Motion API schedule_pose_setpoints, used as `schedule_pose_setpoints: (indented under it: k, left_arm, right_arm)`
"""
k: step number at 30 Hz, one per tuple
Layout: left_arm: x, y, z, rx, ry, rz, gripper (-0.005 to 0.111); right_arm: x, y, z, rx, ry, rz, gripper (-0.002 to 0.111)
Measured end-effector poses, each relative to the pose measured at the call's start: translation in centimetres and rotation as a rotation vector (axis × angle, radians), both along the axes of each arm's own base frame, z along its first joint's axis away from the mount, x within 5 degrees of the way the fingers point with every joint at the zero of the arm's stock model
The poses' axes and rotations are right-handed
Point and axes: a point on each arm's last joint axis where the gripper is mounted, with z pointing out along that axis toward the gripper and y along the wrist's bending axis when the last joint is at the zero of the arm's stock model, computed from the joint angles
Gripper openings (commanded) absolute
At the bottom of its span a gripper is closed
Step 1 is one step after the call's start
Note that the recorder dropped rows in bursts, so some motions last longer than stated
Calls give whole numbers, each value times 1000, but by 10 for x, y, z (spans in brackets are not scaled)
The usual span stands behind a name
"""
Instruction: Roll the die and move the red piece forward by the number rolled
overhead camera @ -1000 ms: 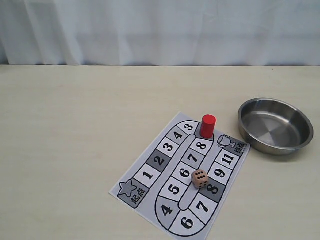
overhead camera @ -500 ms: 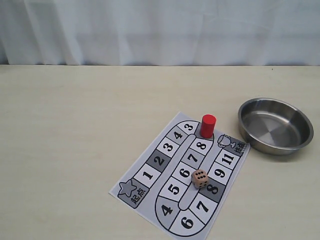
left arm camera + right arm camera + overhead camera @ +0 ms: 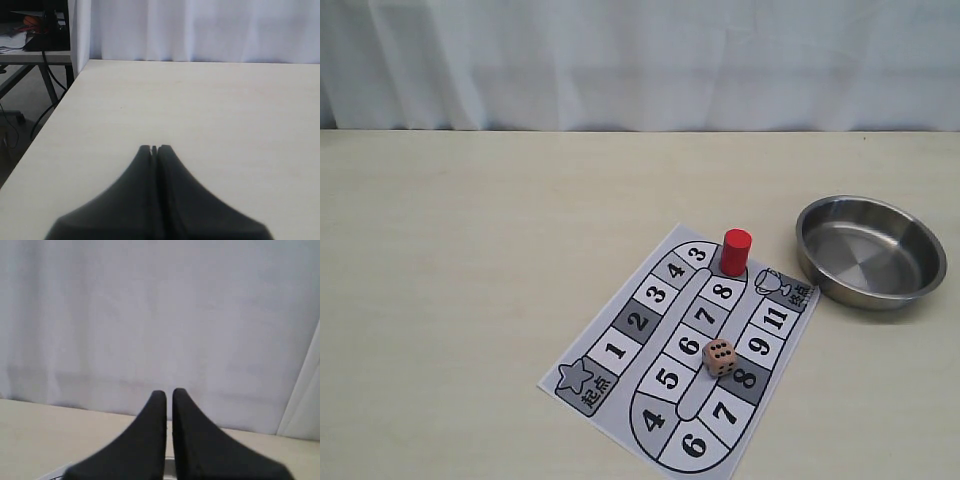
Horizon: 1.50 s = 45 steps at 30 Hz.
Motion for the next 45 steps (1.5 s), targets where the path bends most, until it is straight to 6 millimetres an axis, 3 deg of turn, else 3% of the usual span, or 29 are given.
schedule_pose_setpoints:
  k: [5,11,16,26,45]
  left_arm:
    - [0,0,0,0,0,0,0]
    - [0,0,0,0,0,0,0]
    - [0,0,0,0,0,0,0]
    - [0,0,0,0,0,0,0]
    - [0,0,0,0,0,0,0]
  right_arm:
    - [25,-3,-44,36,-37,-28,4]
    - [39,-5,-89,-10,-75,-57,4]
    - [39,-4,-92,-20,-61,-52,4]
    - [40,-6,-111,-5,151,-67,4]
    - [40,-6,-112,3,165,-68,4]
